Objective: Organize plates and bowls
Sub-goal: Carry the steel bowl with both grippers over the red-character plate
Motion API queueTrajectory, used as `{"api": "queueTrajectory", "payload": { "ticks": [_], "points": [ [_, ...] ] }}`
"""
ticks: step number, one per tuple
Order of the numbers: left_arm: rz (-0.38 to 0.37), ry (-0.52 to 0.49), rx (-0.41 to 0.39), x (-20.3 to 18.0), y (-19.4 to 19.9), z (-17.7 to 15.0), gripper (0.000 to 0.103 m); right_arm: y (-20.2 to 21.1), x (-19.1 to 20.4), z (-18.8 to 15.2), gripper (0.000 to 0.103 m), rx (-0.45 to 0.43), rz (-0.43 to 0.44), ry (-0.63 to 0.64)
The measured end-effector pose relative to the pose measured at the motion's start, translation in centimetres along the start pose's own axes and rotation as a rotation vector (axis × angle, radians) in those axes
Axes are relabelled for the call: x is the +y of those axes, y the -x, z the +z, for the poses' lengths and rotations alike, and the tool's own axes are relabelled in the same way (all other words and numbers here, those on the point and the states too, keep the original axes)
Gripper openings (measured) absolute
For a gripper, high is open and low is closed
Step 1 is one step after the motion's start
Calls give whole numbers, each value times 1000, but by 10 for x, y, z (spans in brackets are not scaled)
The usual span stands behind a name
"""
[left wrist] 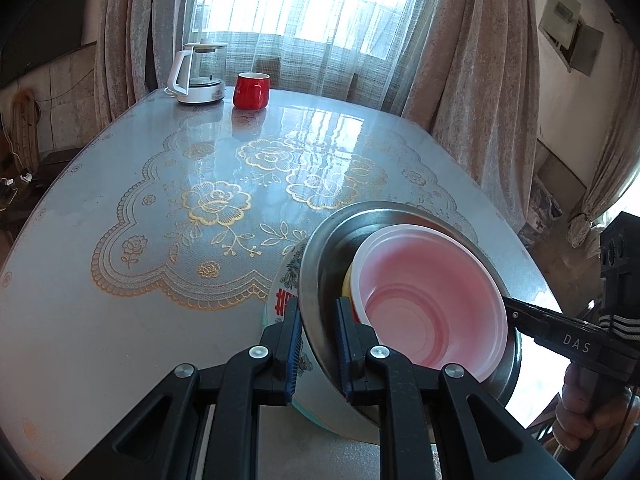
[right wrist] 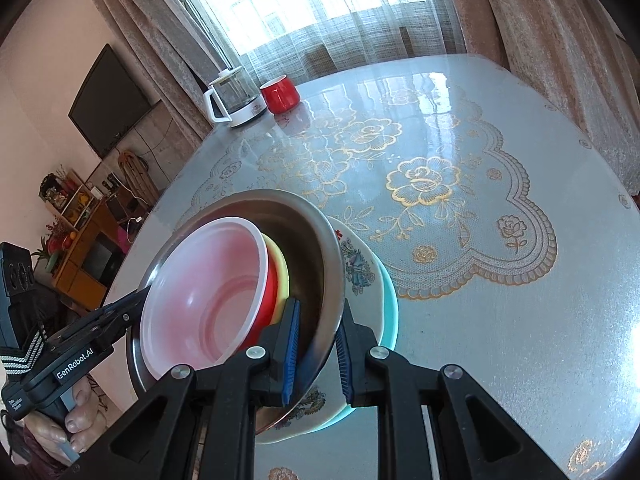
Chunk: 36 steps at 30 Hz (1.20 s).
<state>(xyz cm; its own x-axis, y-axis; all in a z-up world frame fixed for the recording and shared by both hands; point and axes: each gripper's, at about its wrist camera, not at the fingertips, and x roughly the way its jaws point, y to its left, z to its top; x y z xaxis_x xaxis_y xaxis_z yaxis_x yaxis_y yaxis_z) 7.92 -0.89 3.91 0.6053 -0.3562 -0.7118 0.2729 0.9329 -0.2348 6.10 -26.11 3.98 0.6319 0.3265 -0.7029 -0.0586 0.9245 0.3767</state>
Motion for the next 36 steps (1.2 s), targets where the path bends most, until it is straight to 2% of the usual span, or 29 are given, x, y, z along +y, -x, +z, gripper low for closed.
{"api": "queueTrajectory", "payload": {
  "ticks": [12,19,27,36],
  "points": [
    [12,-5,45,-1,-17,-3,17,-16,-10,-3,18,44,-31,-29],
    [23,3,50,3,-20,-5,17,-19,-10,-5,18,40,-37,-19],
    [29,-6,46,-1,-19,-8,18,-11,-16,-6,21,23,2,-45],
    [25,-6,47,-2,-16,-10,19,-7,-13,-9,19,10,-15,-19]
  ]
}}
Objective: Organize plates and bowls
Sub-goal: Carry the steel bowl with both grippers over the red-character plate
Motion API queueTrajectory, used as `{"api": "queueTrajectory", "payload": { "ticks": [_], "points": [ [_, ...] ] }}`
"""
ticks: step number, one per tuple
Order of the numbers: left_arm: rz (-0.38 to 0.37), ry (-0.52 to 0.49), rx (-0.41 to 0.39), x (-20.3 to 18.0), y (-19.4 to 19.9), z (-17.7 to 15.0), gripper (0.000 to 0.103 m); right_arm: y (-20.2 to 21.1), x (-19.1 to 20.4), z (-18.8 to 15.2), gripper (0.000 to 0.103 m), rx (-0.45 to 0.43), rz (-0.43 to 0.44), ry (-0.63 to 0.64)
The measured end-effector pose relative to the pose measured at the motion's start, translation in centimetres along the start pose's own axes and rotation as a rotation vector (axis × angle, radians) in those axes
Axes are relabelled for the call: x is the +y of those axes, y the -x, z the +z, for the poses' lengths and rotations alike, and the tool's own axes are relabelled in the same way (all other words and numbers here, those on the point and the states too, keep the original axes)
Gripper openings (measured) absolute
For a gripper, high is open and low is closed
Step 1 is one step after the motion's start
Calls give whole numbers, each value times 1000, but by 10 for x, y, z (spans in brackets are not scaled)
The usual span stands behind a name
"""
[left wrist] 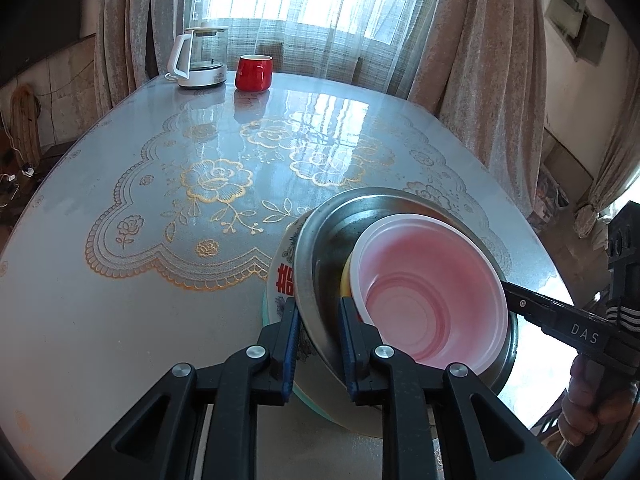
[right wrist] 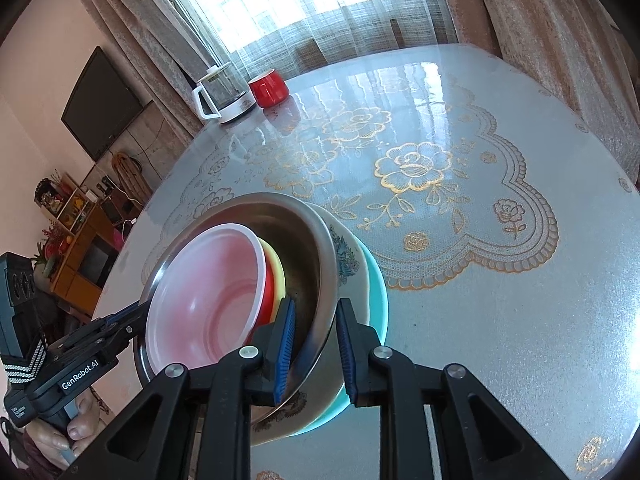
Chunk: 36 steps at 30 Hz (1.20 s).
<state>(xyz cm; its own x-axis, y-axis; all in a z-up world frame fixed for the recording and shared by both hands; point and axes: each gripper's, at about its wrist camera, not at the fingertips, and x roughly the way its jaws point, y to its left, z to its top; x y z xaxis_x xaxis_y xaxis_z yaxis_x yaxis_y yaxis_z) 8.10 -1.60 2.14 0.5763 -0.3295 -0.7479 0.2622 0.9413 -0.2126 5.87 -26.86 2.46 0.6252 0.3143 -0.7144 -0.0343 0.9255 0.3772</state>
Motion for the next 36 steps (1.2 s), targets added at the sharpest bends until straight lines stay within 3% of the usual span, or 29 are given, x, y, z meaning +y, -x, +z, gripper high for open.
{"api": "queueTrajectory", "payload": {
  "ticks": [4,36],
  "points": [
    [19,-11,-5,-3,0,-1,20,-1,1,1,15,-13,-11,9],
    [66,-55,-46,-12,-1,-5,22,-6,-3,4,15,-30,-13,-6]
  ]
}}
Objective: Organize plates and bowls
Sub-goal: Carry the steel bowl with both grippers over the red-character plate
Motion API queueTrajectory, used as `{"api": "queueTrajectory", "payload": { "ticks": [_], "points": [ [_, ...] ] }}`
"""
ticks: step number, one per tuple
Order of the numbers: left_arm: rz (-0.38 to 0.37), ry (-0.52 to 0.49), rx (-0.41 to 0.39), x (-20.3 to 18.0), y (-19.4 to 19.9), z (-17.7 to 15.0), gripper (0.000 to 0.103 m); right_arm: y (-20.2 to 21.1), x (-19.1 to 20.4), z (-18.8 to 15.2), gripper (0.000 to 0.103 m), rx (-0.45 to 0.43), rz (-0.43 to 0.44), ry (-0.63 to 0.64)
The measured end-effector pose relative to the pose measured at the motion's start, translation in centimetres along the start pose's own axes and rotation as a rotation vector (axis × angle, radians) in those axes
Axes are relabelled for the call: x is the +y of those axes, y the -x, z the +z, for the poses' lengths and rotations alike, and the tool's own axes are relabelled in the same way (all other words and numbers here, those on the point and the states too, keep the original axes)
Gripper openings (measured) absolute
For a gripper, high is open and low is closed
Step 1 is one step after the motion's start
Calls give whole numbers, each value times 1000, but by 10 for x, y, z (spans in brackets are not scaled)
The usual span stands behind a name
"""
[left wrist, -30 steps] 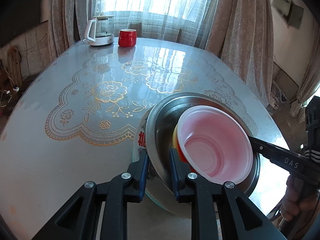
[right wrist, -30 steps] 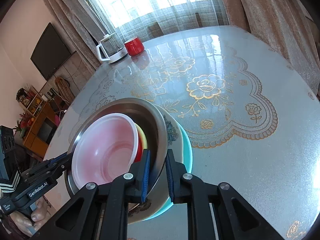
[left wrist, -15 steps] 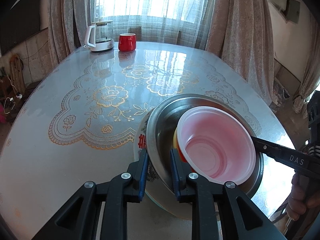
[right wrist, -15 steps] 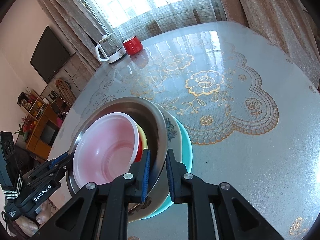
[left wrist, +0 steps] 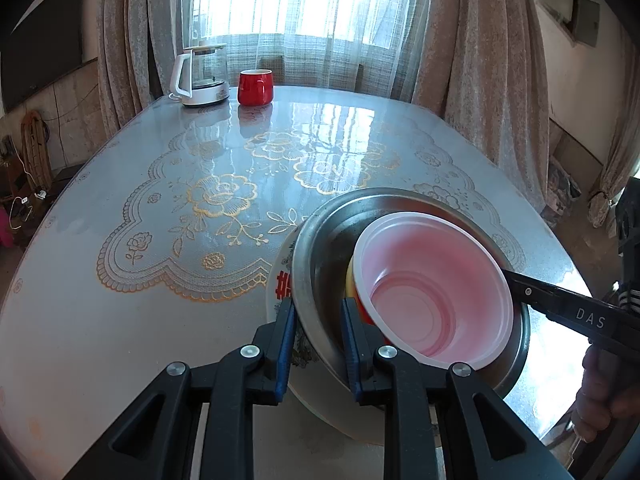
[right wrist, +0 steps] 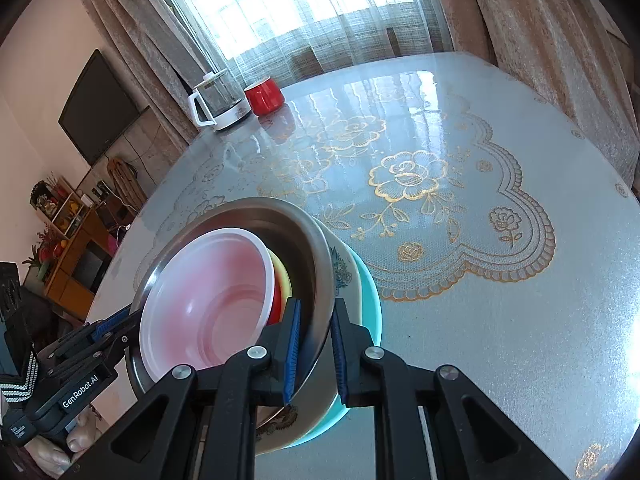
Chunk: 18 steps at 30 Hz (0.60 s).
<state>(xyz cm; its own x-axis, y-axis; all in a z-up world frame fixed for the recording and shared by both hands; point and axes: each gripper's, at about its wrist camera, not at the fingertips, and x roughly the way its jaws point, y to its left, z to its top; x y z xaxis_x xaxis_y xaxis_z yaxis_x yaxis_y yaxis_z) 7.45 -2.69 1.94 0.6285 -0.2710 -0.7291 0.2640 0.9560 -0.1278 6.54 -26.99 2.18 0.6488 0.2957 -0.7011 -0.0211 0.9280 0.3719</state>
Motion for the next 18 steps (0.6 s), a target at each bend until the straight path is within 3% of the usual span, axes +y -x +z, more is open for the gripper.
{"api": "queueTrajectory", "payload": {
  "ticks": [11,18],
  "points": [
    [-4,24,-14,4,6,-2,27,6,-7,-7,23,7,35,-50],
    [-58,52,-11,11,12,-3,29,9,-4,-8,23,-2,25,-46]
  ]
}}
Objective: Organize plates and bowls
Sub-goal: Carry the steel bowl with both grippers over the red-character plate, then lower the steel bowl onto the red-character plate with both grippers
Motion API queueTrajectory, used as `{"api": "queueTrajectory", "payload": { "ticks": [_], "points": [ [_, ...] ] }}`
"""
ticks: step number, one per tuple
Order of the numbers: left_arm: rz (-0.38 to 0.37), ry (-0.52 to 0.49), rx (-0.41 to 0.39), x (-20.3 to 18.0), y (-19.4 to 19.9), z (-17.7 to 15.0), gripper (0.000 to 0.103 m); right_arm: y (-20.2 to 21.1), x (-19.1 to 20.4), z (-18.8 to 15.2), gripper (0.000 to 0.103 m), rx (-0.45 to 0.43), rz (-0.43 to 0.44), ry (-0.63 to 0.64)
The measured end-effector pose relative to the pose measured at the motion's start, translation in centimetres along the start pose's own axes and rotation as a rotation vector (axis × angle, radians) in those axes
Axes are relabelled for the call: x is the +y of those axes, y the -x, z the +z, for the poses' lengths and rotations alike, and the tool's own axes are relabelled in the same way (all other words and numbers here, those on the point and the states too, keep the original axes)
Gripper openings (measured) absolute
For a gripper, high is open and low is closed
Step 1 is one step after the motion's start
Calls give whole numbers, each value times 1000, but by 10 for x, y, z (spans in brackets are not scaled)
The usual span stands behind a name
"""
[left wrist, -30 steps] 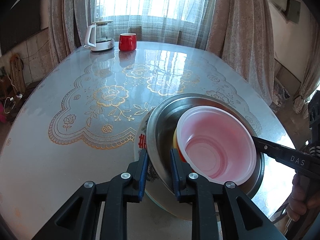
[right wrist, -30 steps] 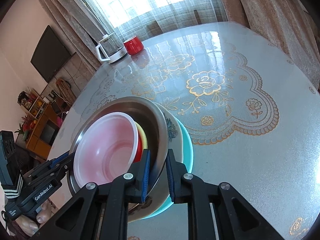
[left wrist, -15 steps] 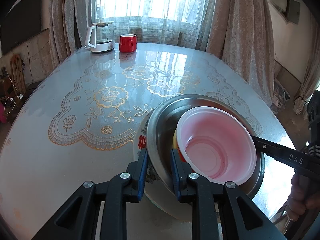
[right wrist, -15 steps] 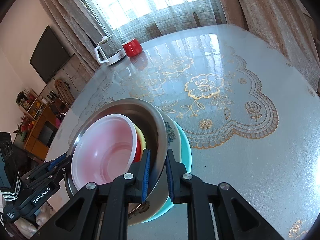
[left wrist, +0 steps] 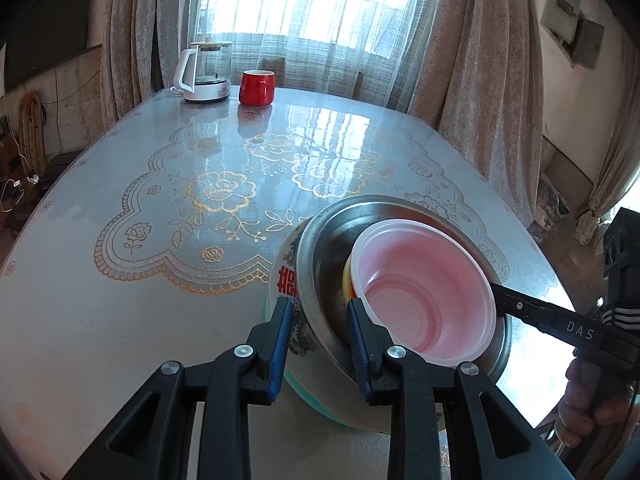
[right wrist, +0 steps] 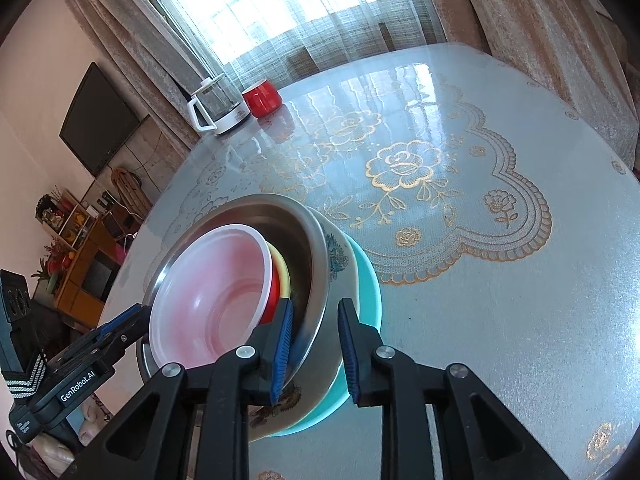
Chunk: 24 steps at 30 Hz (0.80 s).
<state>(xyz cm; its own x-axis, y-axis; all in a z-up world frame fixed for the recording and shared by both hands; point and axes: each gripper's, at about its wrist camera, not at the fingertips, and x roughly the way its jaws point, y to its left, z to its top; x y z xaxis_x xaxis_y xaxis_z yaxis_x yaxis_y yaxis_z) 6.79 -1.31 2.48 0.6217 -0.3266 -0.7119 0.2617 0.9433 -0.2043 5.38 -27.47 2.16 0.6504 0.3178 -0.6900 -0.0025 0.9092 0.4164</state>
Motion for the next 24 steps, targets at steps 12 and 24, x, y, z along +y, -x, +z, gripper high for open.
{"api": "queueTrajectory", "payload": {
  "ticks": [12,24],
  "points": [
    [53,-27,-32,-9,3,-5,24,-1,8,3,17,-40,-58,29],
    [57,-22,-102,0,22,-4,24,23,49,8,25,-22,8,239]
  ]
}}
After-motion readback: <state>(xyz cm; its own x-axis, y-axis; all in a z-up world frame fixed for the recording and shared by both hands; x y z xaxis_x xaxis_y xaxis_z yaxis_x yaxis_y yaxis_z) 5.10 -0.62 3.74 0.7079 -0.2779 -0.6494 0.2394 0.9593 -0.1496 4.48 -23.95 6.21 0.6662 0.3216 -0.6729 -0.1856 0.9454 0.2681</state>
